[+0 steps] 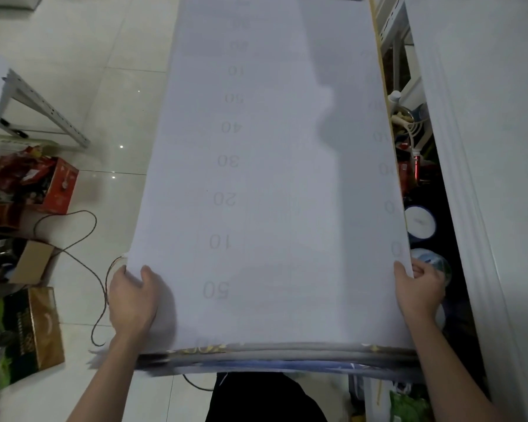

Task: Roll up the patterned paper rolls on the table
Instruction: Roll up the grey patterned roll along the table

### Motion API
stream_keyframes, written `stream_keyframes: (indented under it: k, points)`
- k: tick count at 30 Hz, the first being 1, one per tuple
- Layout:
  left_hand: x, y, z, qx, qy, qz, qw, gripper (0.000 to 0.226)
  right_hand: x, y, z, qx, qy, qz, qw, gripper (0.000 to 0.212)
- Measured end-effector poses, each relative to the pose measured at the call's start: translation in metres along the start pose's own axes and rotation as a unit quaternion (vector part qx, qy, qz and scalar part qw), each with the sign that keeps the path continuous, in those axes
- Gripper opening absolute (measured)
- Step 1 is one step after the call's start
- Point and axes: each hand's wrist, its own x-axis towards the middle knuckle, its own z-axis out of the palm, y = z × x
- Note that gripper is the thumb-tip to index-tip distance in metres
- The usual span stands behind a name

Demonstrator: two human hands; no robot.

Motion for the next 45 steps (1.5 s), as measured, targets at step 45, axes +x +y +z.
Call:
stream_keyframes:
  k: [45]
  points:
    - [-0.03,-0.055,-0.023,-0.019,0.047,0.038,0.998,0.028,-0.082,0.037,-0.036,-0.034,0.0,0.021,0.999,0.037]
